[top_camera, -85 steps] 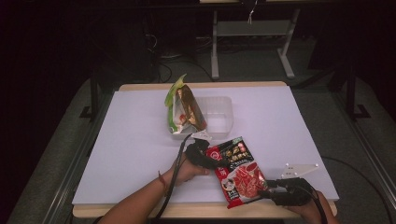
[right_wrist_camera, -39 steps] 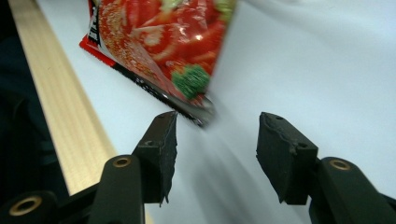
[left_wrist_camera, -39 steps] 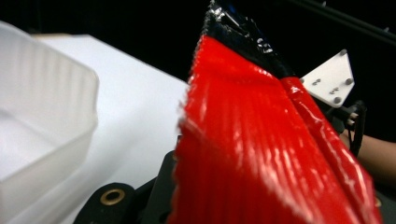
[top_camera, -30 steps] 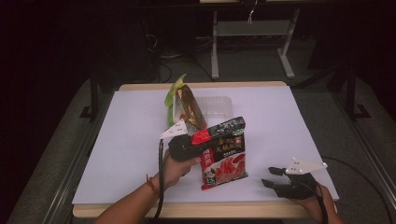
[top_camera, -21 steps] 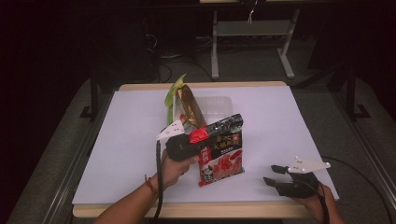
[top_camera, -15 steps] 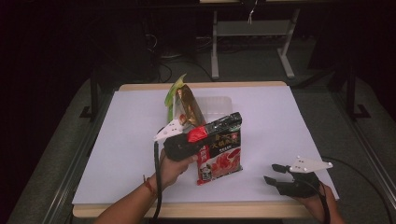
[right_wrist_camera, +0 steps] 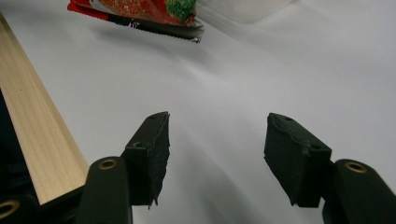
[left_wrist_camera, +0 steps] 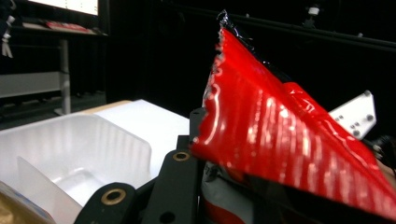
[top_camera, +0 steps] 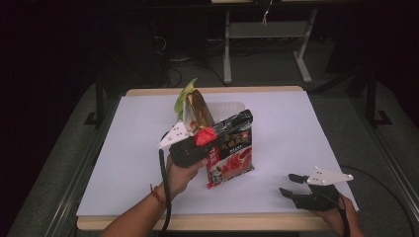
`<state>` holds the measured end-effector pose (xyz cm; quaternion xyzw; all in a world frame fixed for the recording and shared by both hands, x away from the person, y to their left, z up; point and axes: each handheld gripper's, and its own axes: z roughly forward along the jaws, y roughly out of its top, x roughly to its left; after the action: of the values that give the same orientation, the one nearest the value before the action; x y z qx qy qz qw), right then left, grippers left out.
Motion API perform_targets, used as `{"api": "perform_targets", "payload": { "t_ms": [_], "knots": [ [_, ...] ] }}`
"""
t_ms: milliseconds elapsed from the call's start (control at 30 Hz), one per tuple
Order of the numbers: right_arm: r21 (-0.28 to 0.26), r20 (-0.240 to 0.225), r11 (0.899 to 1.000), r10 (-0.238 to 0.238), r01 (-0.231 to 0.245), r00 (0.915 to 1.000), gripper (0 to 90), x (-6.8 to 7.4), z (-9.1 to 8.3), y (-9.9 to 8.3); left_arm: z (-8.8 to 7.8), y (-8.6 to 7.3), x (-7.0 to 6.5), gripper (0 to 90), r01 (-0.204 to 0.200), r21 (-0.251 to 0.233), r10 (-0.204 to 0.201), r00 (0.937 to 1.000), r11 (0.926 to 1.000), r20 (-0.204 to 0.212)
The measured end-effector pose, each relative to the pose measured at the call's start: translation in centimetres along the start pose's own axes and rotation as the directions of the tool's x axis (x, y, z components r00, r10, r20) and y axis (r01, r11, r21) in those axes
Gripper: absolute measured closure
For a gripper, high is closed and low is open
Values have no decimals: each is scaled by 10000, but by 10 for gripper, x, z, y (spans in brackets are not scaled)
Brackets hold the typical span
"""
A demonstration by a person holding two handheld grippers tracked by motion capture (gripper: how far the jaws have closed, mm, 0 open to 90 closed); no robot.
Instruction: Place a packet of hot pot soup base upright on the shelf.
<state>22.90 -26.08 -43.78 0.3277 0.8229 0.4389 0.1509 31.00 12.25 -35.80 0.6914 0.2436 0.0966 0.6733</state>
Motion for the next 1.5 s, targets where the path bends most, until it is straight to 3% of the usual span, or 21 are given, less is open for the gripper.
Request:
{"api": "perform_targets", "payload": {
  "t_ms": [267, 533, 833, 1033, 1100, 1500],
  "knots": [
    [-63, 130, 9999, 134, -133, 9998, 393, -1, -3, -2, -3, 17, -1, 818, -251, -450, 224, 9980, 9987, -594],
    [-26, 201, 9998, 187, -186, 9996, 393, -1, -3, -2, -3, 37, 5, 815, -246, -808, 166, 9951, 9964, -974],
    [-92, 186, 9998, 203, -202, 9996, 394, -2, -4, -3, 8, 49, 17, 814, -289, -1093, 101, 9855, 9936, -1692],
    [-64, 183, 9997, 245, -243, 9995, 386, -2, -4, -3, 16, 53, 24, 814, -545, -1099, 290, 9746, 9924, -2222],
    [-65, 185, 9997, 258, -256, 9995, 386, -2, -4, -3, 19, 53, 28, 814, -395, -1186, 106, 9720, 9922, -2348],
    [-7, 178, 9997, 239, -239, 9996, 373, -3, -3, -4, 46, 57, 45, 813, -454, -1115, 71, 9466, 9927, -3223]
  ]
}}
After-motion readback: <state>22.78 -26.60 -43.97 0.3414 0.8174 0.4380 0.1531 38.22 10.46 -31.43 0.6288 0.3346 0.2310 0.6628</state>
